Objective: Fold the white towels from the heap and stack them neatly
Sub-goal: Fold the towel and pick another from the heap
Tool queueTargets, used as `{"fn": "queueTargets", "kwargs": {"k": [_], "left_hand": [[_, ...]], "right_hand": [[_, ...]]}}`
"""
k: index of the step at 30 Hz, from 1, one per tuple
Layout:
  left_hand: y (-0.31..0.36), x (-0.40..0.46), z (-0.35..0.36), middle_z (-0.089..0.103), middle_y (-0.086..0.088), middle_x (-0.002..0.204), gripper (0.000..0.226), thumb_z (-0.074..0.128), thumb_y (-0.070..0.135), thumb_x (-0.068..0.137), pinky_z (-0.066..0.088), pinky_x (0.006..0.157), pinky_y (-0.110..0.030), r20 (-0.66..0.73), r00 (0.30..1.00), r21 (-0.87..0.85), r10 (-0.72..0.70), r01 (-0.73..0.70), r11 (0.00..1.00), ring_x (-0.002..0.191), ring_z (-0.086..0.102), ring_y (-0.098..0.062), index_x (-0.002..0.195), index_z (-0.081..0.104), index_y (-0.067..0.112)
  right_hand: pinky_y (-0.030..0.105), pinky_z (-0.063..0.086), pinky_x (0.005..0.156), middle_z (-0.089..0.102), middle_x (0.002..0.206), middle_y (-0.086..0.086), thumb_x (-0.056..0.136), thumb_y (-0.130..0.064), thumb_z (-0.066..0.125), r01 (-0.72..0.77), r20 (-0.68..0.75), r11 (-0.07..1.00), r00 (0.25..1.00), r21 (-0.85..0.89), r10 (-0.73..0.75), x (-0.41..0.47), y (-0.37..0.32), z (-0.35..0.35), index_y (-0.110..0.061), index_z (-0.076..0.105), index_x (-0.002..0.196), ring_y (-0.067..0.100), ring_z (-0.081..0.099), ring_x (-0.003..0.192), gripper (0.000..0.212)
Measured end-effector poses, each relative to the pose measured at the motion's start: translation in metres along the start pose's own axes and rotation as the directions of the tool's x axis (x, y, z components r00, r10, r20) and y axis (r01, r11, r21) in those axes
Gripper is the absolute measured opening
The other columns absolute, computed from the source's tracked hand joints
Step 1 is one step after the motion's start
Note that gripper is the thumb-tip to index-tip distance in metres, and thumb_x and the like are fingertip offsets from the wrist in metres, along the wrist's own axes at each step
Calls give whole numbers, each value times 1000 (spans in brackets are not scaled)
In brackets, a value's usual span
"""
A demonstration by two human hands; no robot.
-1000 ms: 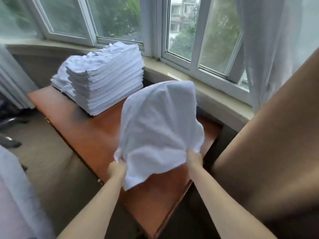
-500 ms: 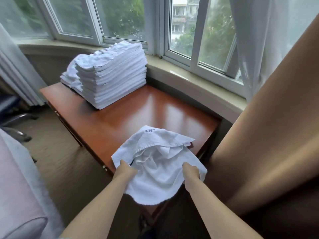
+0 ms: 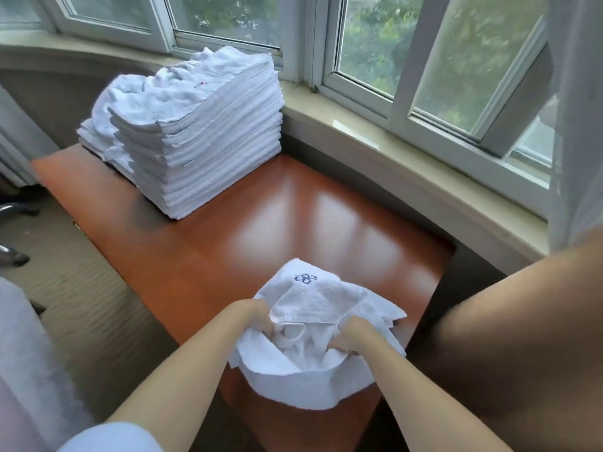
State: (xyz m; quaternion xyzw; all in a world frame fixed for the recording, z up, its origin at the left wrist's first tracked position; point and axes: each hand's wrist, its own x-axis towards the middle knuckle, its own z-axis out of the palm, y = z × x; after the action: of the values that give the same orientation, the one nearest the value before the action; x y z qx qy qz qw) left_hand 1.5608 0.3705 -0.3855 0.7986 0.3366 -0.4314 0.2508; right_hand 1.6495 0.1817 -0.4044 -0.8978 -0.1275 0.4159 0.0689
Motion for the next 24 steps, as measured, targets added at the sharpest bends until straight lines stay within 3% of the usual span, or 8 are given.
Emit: {"fn": "queueTargets", "kwargs": {"k": [3,5,7,10,15,18,21,24], "left_hand": [[-2,19,-28,64,-12,117,56,79,32,71,53,88,-40,45,999,-13,9,-8,1000,102,63,-30,118,61,7],[-1,29,-46,66,-7,104,39,78,27,69,53,81,-33,-118,992,-67,37,-45,997,94,64,-25,103,66,11],[2,36,-65,61,-1,85,22,77,25,65,49,66,-28,-257,963,-26,75,-84,996,79,60,-21,80,63,17],[2,41,-92,62,0,86,30,81,33,66,49,70,-28,-182,970,99,158,-142,985,78,58,-19,88,71,15],[2,30,-129,64,7,97,25,67,43,81,47,73,-27,-10,978,121,208,-205,971,88,58,-16,97,69,24],[4,30,-132,64,1,108,28,57,24,86,47,84,-32,40,977,109,212,-215,971,93,57,-20,110,66,16],[2,30,-114,51,-11,135,56,61,21,83,47,86,-36,18,992,186,124,-125,975,113,54,-29,135,44,11],[3,34,-86,41,-16,146,94,68,23,85,49,92,-39,63,992,230,112,-123,965,122,52,-33,153,3,13]], "right_hand": [[30,42,66,54,111,-1,83,-31,59,0,-330,996,944,86,28,16,-20,-22,-21,46,119,25,63,97,39],[33,40,68,38,126,6,87,-28,58,100,-405,990,913,99,-52,29,-31,-32,-21,27,139,31,58,103,60],[35,42,79,35,130,8,92,-22,51,69,-417,996,905,-59,-87,39,-39,-43,-24,34,139,31,49,112,50],[33,37,93,41,130,5,92,-16,46,-47,-444,951,891,-305,-98,54,-46,-63,-22,54,124,26,38,121,34],[37,37,79,62,111,13,94,-15,38,97,-665,995,741,-26,-90,66,-68,-103,-11,54,104,34,55,105,20],[37,42,76,63,108,19,95,-17,37,225,-488,915,872,336,-35,63,-71,-107,-7,51,107,36,59,97,21],[30,44,76,58,117,16,93,-21,43,126,-121,955,988,268,-96,58,-60,-91,-7,55,116,28,60,91,30],[33,39,96,35,153,9,86,-39,58,27,122,986,991,166,-48,55,-46,-78,-11,20,152,28,45,131,81]]}}
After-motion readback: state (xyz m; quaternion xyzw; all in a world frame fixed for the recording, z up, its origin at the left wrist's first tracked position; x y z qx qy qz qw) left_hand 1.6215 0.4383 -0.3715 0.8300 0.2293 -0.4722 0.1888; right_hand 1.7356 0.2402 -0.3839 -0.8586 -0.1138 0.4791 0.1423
